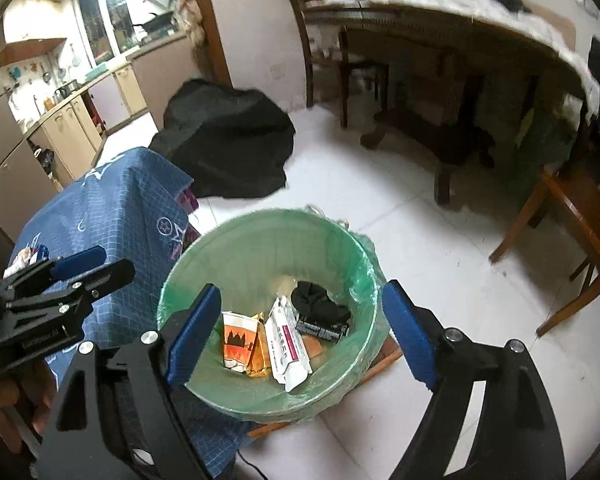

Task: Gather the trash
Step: 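Return to the table and grasp the white packet with the left tool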

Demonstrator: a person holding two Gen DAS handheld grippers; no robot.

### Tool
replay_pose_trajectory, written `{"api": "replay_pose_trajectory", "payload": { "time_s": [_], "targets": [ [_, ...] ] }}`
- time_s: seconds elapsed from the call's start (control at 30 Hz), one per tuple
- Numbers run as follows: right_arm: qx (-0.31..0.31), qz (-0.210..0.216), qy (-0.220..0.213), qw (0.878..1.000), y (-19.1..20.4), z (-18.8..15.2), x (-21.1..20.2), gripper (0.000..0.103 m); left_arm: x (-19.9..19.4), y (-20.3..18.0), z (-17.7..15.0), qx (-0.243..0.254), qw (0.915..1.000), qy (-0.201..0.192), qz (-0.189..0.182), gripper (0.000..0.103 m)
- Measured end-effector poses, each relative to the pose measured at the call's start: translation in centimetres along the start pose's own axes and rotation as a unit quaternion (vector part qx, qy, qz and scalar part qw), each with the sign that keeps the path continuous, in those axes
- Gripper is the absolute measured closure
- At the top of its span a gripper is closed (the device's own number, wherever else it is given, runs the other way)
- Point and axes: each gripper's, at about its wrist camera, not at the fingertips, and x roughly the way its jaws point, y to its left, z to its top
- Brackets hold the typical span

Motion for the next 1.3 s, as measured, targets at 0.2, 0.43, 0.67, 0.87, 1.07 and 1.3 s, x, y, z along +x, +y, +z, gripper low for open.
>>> {"api": "replay_pose_trajectory", "payload": {
  "time_s": [0.2, 0.43, 0.67, 0.87, 1.07, 1.3],
  "targets": [
    [-0.024, 0.031, -0.086, 0.996, 3.7, -3.2, -4.5, 0.014, -5.2, 4.6, -3.2, 0.003, 0.9996, -0.024, 0.016, 0.032],
    [-0.036, 0.097, -0.093, 0.990, 8.3, -7.2, -5.2, 0.012, -14.8, 16.8, -9.5, -0.063, 0.9917, -0.067, 0.090, 0.027],
    [-0.053, 0.137, -0.068, 0.987, 12.5, -9.5, -3.7, 0.012, -25.8, 32.5, -18.3, -0.229, 0.9451, -0.103, 0.209, 0.024],
    [-0.071, 0.156, -0.055, 0.984, 15.8, -10.6, -3.2, 0.012, -25.9, 40.0, -22.1, -0.311, 0.9261, -0.054, 0.206, 0.024],
    [-0.094, 0.160, -0.060, 0.981, 17.8, -10.6, -3.7, 0.012, -23.8, 40.4, -21.0, -0.311, 0.9307, -0.046, 0.186, 0.024],
    [-0.103, 0.159, -0.060, 0.980, 18.2, -10.2, -3.9, 0.012, -20.8, 40.3, -20.9, -0.317, 0.9316, -0.022, 0.176, 0.056]
  ]
}}
